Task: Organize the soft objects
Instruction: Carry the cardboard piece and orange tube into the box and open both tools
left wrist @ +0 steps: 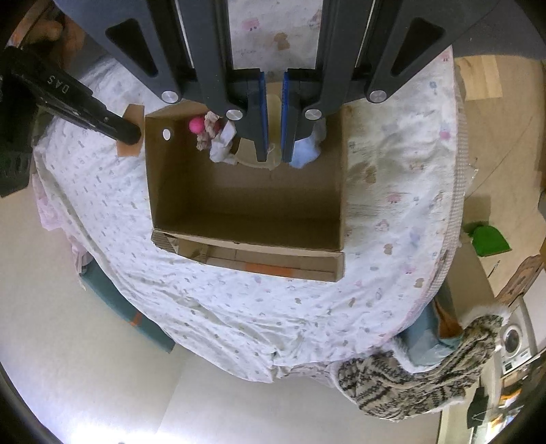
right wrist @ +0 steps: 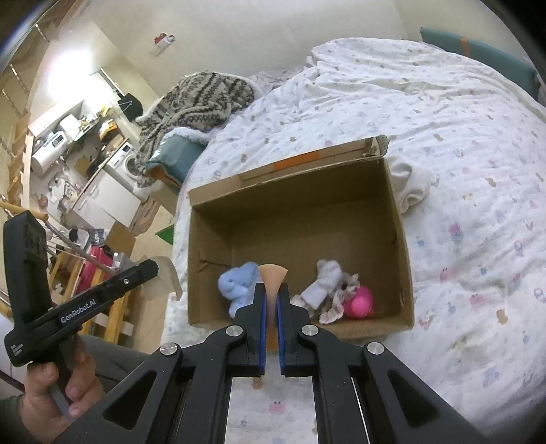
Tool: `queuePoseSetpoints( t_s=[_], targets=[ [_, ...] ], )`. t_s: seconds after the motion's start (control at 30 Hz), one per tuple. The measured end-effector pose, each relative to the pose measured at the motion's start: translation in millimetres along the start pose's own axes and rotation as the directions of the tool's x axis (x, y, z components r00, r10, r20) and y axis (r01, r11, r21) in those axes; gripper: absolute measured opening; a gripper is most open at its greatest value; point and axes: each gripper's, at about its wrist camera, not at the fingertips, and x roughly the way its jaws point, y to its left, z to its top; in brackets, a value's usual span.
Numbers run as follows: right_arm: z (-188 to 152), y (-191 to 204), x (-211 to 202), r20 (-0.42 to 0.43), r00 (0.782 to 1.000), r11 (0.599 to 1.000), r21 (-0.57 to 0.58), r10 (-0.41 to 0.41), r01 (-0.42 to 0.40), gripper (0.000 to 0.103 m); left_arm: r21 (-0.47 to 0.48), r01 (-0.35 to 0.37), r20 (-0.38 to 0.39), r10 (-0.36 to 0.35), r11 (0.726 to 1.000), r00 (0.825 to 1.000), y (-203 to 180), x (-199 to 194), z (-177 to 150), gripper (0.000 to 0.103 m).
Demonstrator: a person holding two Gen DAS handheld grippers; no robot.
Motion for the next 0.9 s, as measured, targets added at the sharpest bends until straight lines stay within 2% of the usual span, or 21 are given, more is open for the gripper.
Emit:
queuePoseSetpoints(
  t_s=[0.23,0.5,0.9],
  targets=[
    [15,-14,24,-0.025,0.999,0.999,0.022,-0.029,0.029,0.007,0.021,-0.011,-0.049,0.012,1.000,0.999,-15,36,1,0.006],
    [12,-41,52,-0.072,0.996,0.995,0.089,-0.045,0.051,0.007,0.076,-0.060,-0.103,0.067,0.995,0.992,-30,78,-2,0.006],
    [5,-60,80,-0.161,0.979,0.983,0.109,-0.128,0.147,0.007,0.128,-0.119,-0.147,0.137,0.985,0.980,-46,124,-10,0.006]
  ],
)
